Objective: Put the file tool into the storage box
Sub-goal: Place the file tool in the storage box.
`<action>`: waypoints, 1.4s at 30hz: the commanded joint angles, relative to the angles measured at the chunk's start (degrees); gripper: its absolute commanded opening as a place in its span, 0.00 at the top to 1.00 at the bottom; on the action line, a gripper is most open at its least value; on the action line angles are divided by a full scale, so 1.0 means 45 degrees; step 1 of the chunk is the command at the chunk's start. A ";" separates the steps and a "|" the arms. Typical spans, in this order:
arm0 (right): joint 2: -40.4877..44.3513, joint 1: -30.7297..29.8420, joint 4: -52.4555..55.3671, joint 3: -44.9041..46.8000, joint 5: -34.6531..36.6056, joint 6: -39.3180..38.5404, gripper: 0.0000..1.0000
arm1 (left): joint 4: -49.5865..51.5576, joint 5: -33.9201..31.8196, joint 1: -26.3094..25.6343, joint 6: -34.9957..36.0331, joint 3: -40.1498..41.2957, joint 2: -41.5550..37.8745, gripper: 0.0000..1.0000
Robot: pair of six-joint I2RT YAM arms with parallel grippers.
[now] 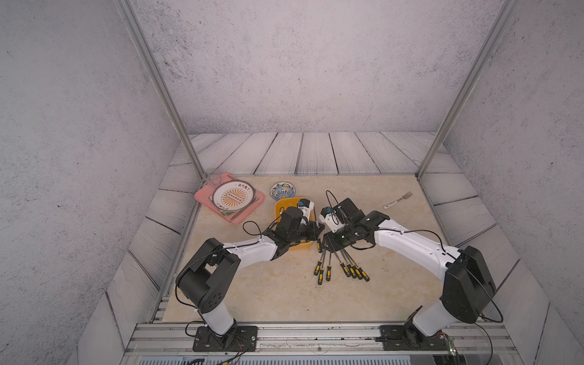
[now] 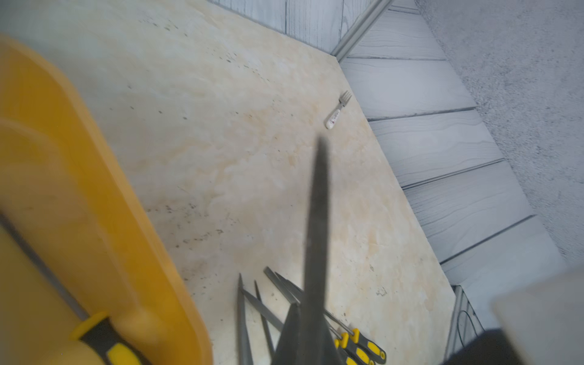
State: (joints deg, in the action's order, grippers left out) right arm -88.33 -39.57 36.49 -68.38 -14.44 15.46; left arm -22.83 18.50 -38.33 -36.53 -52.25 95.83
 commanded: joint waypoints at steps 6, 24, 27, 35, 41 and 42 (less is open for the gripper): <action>0.1138 -0.0029 -0.0441 0.0819 0.0839 0.0001 0.61 | 0.1275 -0.2719 0.1377 0.1570 -0.1559 0.0166 1.00; -0.1247 -0.0016 0.1328 0.0391 0.0878 -0.0426 0.60 | 0.3140 -0.2820 0.1389 0.1506 -0.1729 0.2132 0.64; -0.1637 -0.0018 0.1636 0.0575 0.0617 -0.0450 0.57 | 0.3145 -0.2724 0.1388 0.1470 -0.1701 0.2031 0.59; -0.2148 -0.0061 0.1477 0.0914 -0.0359 -0.0482 0.52 | 0.3103 -0.2533 0.1388 0.1206 -0.1111 0.0807 0.57; -0.3088 -0.0240 0.1709 0.0426 -0.0939 -0.0602 0.52 | 0.2682 -0.2703 0.1355 0.0805 0.0264 -0.0437 0.57; -0.3269 -0.0278 0.1786 0.0336 -0.0918 -0.0587 0.52 | 0.2632 -0.2781 0.1352 0.0796 0.0509 -0.0612 0.57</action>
State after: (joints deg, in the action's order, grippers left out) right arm -101.30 -40.21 42.61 -65.12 -16.67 13.32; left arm -10.11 6.79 -32.01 -31.99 -52.34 94.98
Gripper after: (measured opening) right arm 0.483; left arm 0.431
